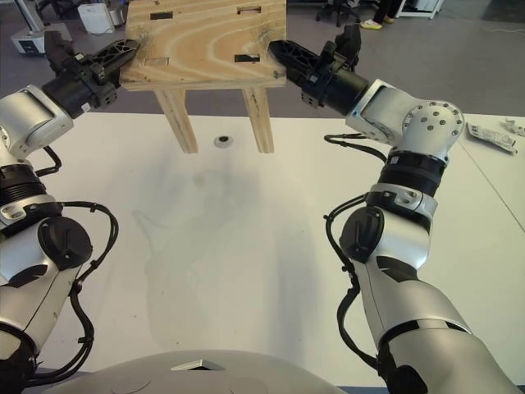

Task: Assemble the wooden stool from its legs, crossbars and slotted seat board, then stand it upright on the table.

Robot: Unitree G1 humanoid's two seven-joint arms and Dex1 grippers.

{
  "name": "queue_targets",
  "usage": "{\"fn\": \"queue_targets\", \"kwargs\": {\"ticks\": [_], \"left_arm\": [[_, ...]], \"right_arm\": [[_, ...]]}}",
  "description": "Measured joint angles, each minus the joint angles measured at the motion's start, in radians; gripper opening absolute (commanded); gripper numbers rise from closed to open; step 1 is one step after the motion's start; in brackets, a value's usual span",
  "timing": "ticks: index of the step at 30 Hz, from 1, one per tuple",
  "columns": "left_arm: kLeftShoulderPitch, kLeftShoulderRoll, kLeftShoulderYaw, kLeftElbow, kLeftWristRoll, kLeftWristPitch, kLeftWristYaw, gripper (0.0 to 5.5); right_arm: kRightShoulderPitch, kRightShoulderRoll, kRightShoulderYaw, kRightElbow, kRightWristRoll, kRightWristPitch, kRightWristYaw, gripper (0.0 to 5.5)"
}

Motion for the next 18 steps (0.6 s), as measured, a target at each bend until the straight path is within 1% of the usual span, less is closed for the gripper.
{"fn": "queue_targets", "kwargs": {"ticks": [3,5,7,8,9,12,15,17,18], "left_arm": [[0.020,-0.083,0.029,-0.010,0.005,-0.036,0.162,1.83],[0.077,-0.136,0.051,-0.025,-0.005,-0.043,0.224,1.74],[0.102,-0.200,0.082,-0.090,-0.075,-0.046,0.359,1.72],[0.113,-0.223,0.090,-0.120,-0.106,-0.047,0.414,2.08],[0.119,-0.240,0.092,-0.153,-0.124,-0.048,0.458,2.29],[0.129,-0.248,0.092,-0.193,-0.197,-0.055,0.544,2.74],[0.121,-0.200,0.050,-0.105,-0.156,-0.094,0.498,3.27],[0.116,-0.130,0.002,-0.045,-0.096,-0.121,0.395,3.57],[0.114,-0.075,-0.019,-0.020,-0.065,-0.132,0.313,3.57]], "right_arm": [[-0.015,0.078,-0.092,0.005,0.016,-0.022,-0.297,1.47],[-0.014,0.115,-0.129,0.041,0.013,-0.048,-0.447,1.49],[-0.001,0.144,-0.167,0.069,0.015,-0.101,-0.551,1.50],[0.001,0.153,-0.177,0.066,0.017,-0.108,-0.571,1.51],[0.008,0.163,-0.184,0.049,0.023,-0.112,-0.585,1.94],[0.070,0.191,-0.175,-0.020,0.022,-0.167,-0.631,2.53],[0.102,0.193,-0.155,-0.054,0.022,-0.176,-0.631,3.15],[0.103,0.187,-0.152,-0.061,0.034,-0.171,-0.631,3.21],[0.104,0.171,-0.151,-0.063,0.050,-0.160,-0.630,3.21]]}}
